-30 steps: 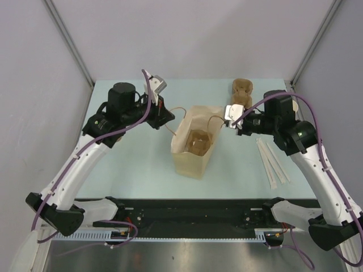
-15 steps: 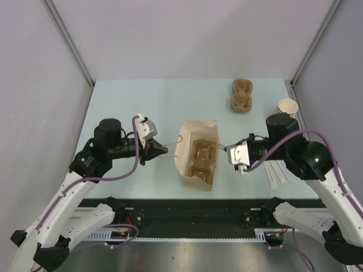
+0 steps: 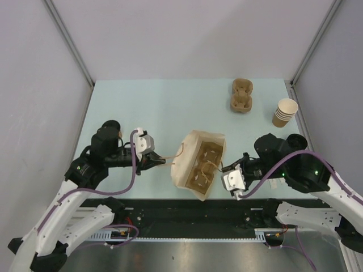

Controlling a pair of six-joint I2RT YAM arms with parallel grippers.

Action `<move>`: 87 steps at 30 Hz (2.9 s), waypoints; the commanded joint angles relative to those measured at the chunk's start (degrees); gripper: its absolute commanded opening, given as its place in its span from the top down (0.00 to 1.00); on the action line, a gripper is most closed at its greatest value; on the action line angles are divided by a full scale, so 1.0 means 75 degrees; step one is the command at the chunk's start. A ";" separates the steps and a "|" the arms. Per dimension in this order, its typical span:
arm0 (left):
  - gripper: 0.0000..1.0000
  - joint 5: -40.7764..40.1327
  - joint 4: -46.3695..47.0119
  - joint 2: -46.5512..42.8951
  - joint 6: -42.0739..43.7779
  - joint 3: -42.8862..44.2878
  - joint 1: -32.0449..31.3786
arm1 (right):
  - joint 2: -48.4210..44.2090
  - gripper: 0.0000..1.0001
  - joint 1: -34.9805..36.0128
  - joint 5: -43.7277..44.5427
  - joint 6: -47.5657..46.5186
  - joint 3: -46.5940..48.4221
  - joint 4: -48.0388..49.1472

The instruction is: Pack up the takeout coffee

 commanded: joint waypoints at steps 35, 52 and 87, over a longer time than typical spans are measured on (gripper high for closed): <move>0.00 -0.1881 0.0785 0.3039 -0.3590 0.4316 0.1527 | -0.0103 0.17 -0.3242 0.1812 0.0234 -0.0071 0.2845; 0.01 -0.3450 -0.3321 0.6825 -0.2070 0.6021 0.5387 | 0.1935 0.06 -0.5502 0.2460 0.5063 0.1241 0.2661; 0.01 -0.4517 -0.1304 0.8184 -0.3169 0.4576 0.6384 | 0.2698 0.01 -0.6254 0.1896 0.6916 0.1417 0.2308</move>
